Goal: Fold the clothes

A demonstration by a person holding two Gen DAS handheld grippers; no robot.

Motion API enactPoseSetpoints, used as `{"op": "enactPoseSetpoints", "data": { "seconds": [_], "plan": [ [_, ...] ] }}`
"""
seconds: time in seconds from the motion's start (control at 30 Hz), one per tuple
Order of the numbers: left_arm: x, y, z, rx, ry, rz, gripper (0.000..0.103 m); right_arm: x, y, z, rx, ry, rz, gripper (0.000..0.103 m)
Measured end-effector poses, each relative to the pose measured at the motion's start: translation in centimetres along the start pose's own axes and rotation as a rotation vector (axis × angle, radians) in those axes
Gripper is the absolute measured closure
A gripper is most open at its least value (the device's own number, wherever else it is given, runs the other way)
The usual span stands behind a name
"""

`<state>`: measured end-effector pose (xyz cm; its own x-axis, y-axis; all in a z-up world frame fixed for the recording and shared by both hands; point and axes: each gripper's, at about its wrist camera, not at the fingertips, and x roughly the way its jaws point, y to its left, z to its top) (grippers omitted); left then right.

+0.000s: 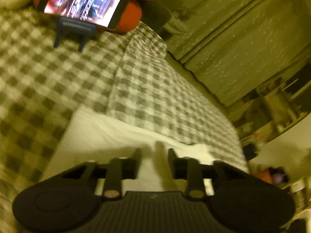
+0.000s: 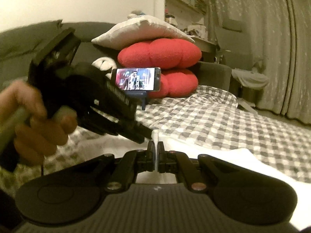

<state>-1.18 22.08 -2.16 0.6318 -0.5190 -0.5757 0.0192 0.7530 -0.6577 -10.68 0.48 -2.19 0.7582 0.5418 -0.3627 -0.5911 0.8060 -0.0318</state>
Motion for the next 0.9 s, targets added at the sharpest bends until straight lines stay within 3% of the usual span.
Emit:
{"op": "enactPoseSetpoints", "data": {
  "seconds": [0.13,0.33,0.37,0.47,0.57,0.67,0.9],
  "plan": [
    [0.3,-0.5,-0.5,-0.041,0.030,-0.074,0.045,0.2,0.5,-0.2,-0.033,0.004,0.004,0.102],
    [2.2,-0.7,-1.0,-0.068,0.088,-0.068,0.044,0.2,1.4,0.1,-0.075,-0.015,-0.001,0.102],
    [2.5,-0.8,-1.0,-0.068,0.091,-0.070,0.048,0.2,1.6,0.1,-0.082,-0.018,0.001,0.102],
    [3.0,-1.3,-1.1,-0.043,0.093,-0.051,0.076,0.1,2.0,0.3,-0.100,-0.027,0.003,0.102],
    [3.3,-2.1,-1.0,0.026,0.072,-0.021,0.096,0.2,2.1,0.4,-0.109,-0.035,-0.003,0.102],
    [2.9,-2.6,-0.9,0.089,0.026,-0.006,0.101,0.3,2.1,0.5,-0.103,-0.038,-0.002,0.102],
    [1.7,-2.9,-0.5,0.187,-0.069,0.055,0.101,1.0,2.0,1.1,0.005,-0.038,0.041,0.102]
  ]
}}
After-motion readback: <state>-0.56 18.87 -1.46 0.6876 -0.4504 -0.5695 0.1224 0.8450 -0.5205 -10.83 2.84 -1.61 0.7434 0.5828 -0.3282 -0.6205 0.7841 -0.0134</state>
